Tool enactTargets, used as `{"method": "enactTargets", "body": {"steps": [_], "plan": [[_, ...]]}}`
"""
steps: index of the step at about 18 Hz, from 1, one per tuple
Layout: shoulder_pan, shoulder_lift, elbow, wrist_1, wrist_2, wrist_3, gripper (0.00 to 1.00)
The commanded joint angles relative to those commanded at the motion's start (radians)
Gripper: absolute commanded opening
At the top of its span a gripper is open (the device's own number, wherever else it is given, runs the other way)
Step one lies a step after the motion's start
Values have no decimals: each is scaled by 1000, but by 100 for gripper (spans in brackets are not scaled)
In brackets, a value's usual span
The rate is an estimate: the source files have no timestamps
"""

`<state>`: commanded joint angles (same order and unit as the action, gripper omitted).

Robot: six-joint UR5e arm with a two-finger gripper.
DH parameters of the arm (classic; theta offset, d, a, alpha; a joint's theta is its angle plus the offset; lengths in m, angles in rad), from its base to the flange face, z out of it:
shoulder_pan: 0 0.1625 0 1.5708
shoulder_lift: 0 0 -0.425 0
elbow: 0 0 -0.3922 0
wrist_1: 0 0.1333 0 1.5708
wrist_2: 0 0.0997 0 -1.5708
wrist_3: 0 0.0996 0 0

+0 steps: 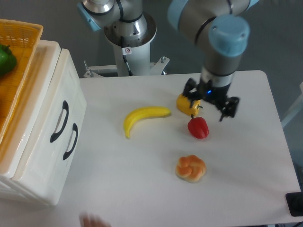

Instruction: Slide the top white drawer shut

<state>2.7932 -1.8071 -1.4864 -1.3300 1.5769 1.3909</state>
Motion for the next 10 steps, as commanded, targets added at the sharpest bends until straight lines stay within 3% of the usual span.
{"method": "enactTargets", "body": {"steps": [6, 10], "plan": [[163, 20, -5, -23, -17, 298, 100], [223, 20, -3, -23, -40, 379, 100]]}}
